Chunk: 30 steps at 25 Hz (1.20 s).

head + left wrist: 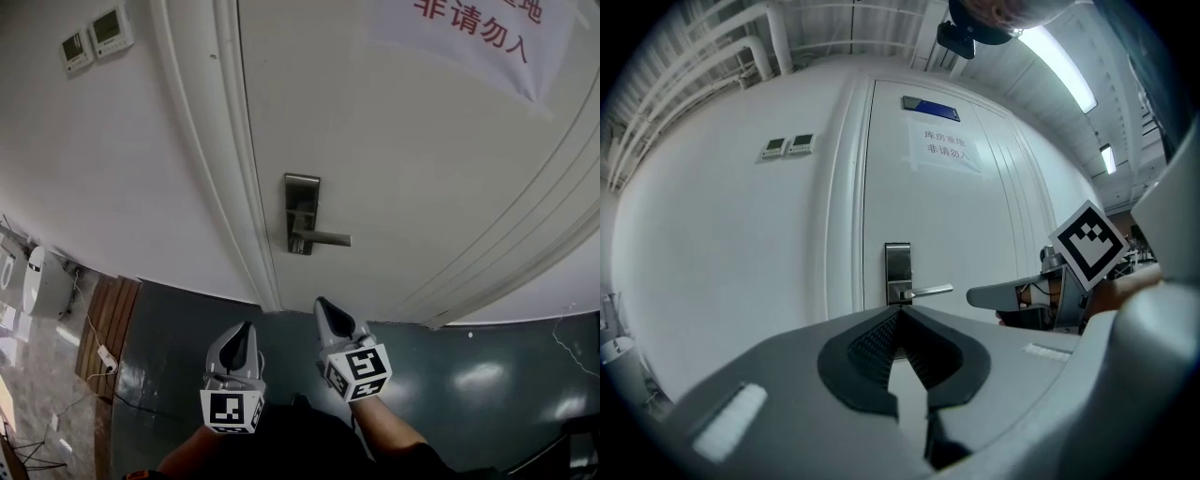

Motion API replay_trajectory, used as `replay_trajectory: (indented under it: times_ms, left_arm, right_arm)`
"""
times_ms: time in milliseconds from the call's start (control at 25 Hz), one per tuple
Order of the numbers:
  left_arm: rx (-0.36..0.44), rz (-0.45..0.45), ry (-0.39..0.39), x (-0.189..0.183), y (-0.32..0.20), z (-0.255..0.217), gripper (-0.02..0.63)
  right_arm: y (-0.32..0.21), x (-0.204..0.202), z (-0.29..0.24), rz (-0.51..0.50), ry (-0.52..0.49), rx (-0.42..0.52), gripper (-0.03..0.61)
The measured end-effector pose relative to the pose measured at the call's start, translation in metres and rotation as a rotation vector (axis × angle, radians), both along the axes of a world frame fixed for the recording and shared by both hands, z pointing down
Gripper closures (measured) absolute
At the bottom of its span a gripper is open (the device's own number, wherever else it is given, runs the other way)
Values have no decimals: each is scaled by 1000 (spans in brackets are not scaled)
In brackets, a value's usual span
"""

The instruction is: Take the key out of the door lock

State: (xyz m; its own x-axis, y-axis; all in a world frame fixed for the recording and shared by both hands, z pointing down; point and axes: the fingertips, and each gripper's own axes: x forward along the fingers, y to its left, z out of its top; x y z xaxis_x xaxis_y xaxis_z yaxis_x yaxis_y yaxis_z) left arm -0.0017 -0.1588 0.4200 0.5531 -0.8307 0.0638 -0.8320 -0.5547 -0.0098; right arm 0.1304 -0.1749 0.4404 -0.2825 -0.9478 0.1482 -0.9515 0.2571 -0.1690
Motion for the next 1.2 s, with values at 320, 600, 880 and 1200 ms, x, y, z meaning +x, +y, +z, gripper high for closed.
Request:
replay_trajectory:
  times_ms: [320, 600, 880, 1200]
  left_arm:
    - [-2, 155, -10, 25, -92, 6, 595]
    - [1, 250, -57, 28, -162, 30, 595]
    - [-39, 369, -51, 37, -196, 45, 595]
    - [-58, 458, -68, 46, -200, 65, 595]
  right_arm:
    - [-70, -3, 39, 24, -150, -178, 584]
    - [-114, 0, 65, 108, -324, -274, 503]
    - [-130, 10, 85, 210, -565, -298, 480]
    - [-137, 8, 89, 194, -866, -238, 476]
